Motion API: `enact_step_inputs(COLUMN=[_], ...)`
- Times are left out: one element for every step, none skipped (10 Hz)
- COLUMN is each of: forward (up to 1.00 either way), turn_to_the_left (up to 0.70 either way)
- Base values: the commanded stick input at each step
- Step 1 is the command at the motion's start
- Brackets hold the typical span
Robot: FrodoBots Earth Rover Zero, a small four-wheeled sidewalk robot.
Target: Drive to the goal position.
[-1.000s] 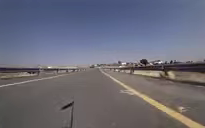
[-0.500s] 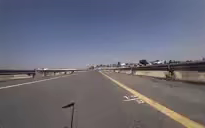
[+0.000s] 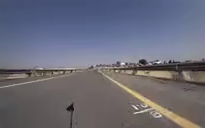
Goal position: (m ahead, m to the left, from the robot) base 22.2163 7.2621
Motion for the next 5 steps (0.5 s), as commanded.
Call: enact_step_inputs(forward=[1.0, 1.0, 1.0, 1.0, 1.0], turn_to_the_left=[0.0, 0.0, 0.0, 0.0, 0.0])
